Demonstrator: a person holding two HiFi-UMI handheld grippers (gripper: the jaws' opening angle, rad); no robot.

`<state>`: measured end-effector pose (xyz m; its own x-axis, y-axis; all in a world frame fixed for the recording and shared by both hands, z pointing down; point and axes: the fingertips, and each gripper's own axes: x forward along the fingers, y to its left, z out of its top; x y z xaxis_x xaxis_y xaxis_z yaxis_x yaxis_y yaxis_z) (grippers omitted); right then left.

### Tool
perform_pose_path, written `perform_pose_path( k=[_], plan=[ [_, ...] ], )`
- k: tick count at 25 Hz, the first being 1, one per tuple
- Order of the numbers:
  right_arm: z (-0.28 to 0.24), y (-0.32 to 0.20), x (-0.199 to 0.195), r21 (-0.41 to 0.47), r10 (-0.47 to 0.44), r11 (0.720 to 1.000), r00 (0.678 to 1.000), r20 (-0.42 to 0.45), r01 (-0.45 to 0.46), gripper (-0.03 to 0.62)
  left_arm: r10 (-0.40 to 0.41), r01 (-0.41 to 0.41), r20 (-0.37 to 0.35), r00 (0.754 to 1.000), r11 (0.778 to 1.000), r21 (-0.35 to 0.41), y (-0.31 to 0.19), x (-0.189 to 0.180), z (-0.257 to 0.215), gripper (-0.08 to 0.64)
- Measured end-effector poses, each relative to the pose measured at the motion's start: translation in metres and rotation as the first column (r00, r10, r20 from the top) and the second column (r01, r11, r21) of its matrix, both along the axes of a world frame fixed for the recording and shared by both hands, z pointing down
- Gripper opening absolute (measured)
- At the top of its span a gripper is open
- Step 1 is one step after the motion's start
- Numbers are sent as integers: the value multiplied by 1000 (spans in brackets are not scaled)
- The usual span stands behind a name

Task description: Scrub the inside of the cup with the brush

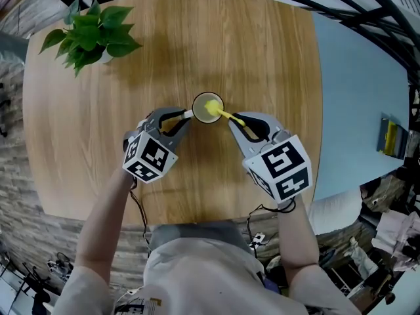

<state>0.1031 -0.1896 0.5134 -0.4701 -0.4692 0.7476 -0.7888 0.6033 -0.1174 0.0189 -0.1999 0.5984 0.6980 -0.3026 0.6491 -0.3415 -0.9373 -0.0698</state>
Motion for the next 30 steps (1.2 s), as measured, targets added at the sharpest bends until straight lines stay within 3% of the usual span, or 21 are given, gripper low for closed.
perform_pose_path(
  k=[6, 14, 19, 25, 30],
  plan=[
    [11, -3, -5, -13, -38, 999, 997, -64, 38, 34, 15, -15, -12, 1000, 1000, -4, -1, 0, 0, 61],
    [23, -7, -40, -24, -220, 976, 965, -140, 219, 34, 34, -33, -28, 999, 999, 20, -1, 1, -1, 60],
    [27, -18, -48, -14, -269, 962, 944, -192, 271, 34, 48, -47, -31, 998, 999, 14, -1, 1, -1, 60],
    [38, -23, -49, 1, -310, 945, 891, -332, 328, 32, 52, -51, -24, 998, 999, 14, 0, 1, -2, 59],
    [40, -25, -39, -51, -326, 941, 851, -412, 336, 35, 46, -46, -17, 999, 999, 10, 0, 1, -1, 58]
  ],
)
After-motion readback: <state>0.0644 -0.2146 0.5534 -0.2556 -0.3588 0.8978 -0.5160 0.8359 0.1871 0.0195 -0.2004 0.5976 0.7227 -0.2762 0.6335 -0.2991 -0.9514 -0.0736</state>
